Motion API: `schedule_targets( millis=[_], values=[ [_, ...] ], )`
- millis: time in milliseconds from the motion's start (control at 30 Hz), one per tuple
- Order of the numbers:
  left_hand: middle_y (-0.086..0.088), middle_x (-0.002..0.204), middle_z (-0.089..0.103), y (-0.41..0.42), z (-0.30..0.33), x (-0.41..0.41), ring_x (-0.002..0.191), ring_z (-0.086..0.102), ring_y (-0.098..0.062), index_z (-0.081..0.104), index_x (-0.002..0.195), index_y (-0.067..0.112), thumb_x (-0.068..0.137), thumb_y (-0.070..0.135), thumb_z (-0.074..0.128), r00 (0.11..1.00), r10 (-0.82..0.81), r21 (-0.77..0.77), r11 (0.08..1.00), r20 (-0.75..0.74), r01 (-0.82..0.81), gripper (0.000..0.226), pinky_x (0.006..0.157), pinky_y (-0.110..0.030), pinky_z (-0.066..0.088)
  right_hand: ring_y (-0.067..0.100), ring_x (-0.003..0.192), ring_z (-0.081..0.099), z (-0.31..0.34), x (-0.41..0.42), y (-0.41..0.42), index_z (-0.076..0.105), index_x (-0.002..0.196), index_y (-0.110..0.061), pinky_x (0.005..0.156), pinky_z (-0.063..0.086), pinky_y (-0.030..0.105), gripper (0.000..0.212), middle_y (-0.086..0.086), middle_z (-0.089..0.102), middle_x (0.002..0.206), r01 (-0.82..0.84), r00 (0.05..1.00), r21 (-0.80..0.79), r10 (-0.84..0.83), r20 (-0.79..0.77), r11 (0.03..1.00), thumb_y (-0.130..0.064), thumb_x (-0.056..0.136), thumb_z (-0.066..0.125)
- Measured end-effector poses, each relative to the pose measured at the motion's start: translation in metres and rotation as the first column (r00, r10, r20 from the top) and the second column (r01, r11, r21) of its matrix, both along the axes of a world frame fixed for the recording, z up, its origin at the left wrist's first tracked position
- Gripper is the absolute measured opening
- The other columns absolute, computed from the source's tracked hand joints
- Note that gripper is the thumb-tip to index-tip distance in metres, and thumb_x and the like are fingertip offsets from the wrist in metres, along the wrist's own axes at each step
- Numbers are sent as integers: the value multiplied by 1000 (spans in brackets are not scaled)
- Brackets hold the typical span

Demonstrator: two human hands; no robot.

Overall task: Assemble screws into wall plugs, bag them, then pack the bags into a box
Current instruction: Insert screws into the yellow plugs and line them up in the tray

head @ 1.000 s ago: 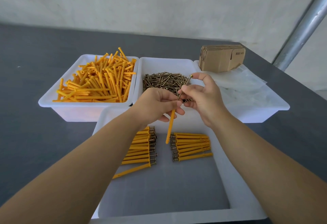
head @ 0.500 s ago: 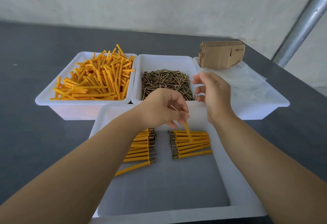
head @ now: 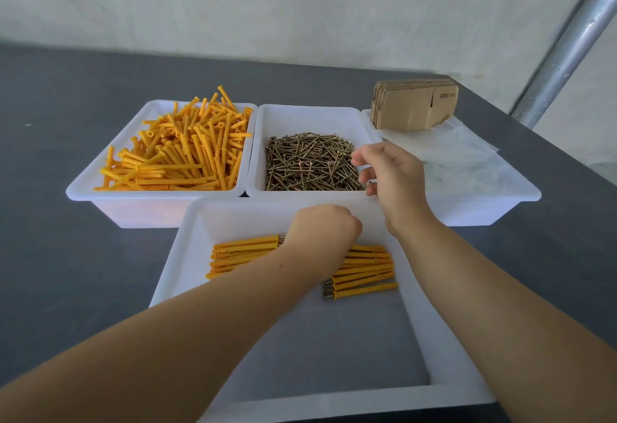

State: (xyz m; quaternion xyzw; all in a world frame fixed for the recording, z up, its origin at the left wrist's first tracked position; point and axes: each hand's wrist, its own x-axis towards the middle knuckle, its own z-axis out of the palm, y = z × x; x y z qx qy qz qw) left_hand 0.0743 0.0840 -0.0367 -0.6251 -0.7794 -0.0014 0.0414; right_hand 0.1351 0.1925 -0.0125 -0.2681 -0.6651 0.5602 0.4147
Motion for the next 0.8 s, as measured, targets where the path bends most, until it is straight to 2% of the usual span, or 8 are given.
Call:
schedule_targets(
  millis=[67,200,333,433,533,633,733,800],
  values=[
    [2,74,36,0,-1,4,76,46,-22,37,70,16,80,-3,59,996,-49,-13,999,-70,48,31,55,-31,35,8,58,53,0,1,-1,73,68,-29,50,41,20,19,-7,68,74,-3,1000,31,3,16,1000,-29,81,59],
    [1,86,41,2,-1,-1,91,52,-23,47,80,17,89,4,55,993,-82,63,994,-89,88,18,59,-32,38,4,59,54,-1,2,0,73,77,-20,56,43,20,16,-9,67,71,5,999,91,-9,43,996,-23,86,60],
    [-7,90,60,0,15,-15,88,59,-29,67,85,9,89,11,61,991,-131,455,881,-24,128,8,60,-38,50,7,62,56,-3,2,2,72,78,-21,62,45,26,17,-11,63,64,44,994,244,-68,88,969,-19,90,60],
    [-9,92,64,-7,33,-40,85,60,-30,71,86,7,91,15,58,993,21,665,741,115,-93,16,60,-40,50,16,71,61,-4,1,7,73,83,-20,68,48,29,16,-4,68,73,116,975,368,-176,133,923,-19,93,60],
    [-10,107,63,-21,36,-79,93,59,-30,73,102,11,96,16,54,925,254,603,702,282,-377,21,71,-39,53,3,81,61,-5,1,8,72,89,-25,72,45,19,15,-15,67,83,72,952,452,-196,235,889,-18,95,60],
    [-14,125,56,-36,31,-112,105,57,-37,68,117,17,96,15,52,749,520,368,657,410,-658,27,83,-48,54,6,94,61,-7,-3,10,70,105,-27,81,45,22,17,-14,66,100,-62,871,454,-174,459,889,-19,94,60],
    [-15,136,46,-39,31,-125,125,41,-40,62,126,25,95,20,53,567,720,76,590,401,-803,32,99,-52,44,14,103,58,6,-12,13,66,119,-25,83,43,28,26,-8,63,119,-221,708,444,-170,686,869,-25,93,62],
    [-13,134,49,-36,30,-129,126,41,-38,60,128,25,95,20,52,528,753,-18,580,392,-814,34,101,-52,43,20,110,58,19,-24,13,65,124,-21,89,46,30,31,-2,61,127,-354,564,374,-123,816,857,-24,94,60]
  ],
)
